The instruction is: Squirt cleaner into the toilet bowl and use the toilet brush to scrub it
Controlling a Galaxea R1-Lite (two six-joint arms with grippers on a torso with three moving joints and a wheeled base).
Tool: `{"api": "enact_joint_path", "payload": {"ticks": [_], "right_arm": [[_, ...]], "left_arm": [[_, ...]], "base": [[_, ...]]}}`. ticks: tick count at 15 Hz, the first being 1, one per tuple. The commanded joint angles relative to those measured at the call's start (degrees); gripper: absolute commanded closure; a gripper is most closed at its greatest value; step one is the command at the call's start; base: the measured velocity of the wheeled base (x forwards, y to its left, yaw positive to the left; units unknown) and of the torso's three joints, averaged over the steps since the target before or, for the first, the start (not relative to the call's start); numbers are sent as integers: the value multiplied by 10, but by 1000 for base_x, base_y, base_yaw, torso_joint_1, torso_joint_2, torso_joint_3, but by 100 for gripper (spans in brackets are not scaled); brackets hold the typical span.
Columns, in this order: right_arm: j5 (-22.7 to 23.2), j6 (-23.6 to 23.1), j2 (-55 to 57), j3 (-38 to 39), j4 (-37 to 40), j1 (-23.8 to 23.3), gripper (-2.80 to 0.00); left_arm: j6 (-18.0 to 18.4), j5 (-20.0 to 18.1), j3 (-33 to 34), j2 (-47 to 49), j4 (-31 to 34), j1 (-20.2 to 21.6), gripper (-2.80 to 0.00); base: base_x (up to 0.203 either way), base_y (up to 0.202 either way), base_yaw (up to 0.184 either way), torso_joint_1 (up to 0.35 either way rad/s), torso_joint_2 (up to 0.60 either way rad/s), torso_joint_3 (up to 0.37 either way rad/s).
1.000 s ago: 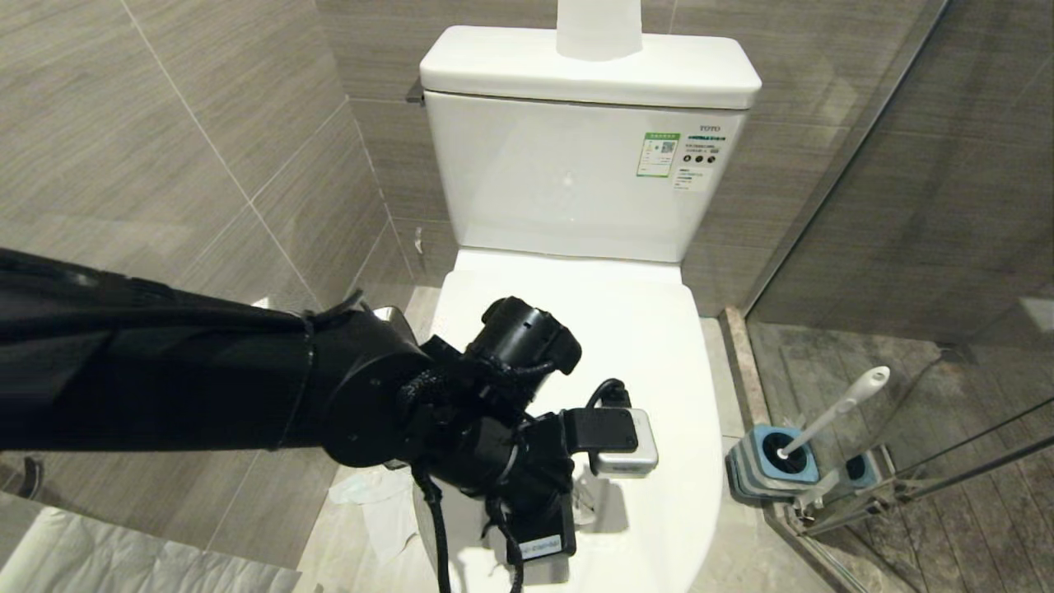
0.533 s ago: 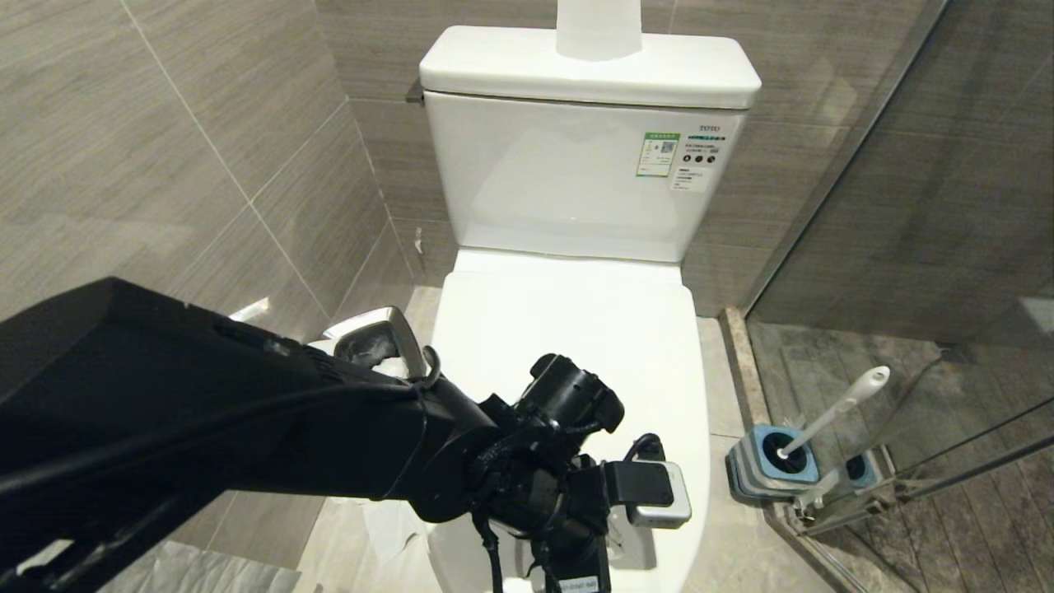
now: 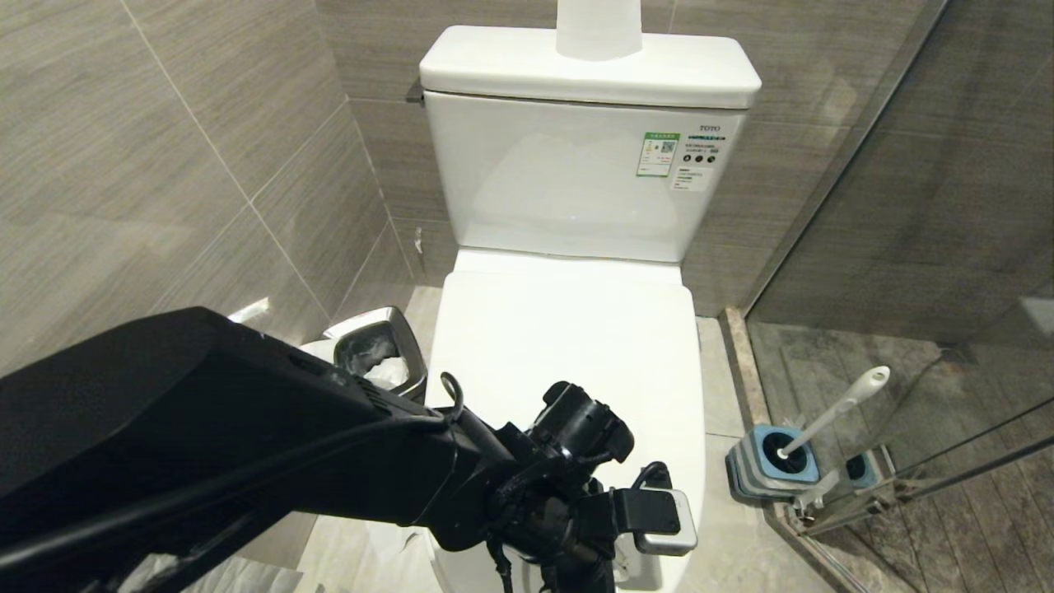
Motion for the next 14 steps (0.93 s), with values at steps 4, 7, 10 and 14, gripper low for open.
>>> {"api": "enact_joint_path", "payload": {"ticks": [4, 7, 10, 14], "right_arm": [[0, 0, 0, 0, 0, 0, 0], [0, 0, 0, 0, 0, 0, 0], [0, 0, 0, 0, 0, 0, 0], [0, 0, 0, 0, 0, 0, 0]], "left_arm": [[-8, 2, -58, -32, -34, -1, 0], [-34, 4, -124, -84, -31, 3, 0], [-107, 12, -196, -126, -21, 20, 0], [-331, 52, -265, -199, 73, 66, 0]], "base": [[0, 0, 0, 0, 0, 0], [0, 0, 0, 0, 0, 0], [0, 0, 0, 0, 0, 0], [0, 0, 0, 0, 0, 0]]}}
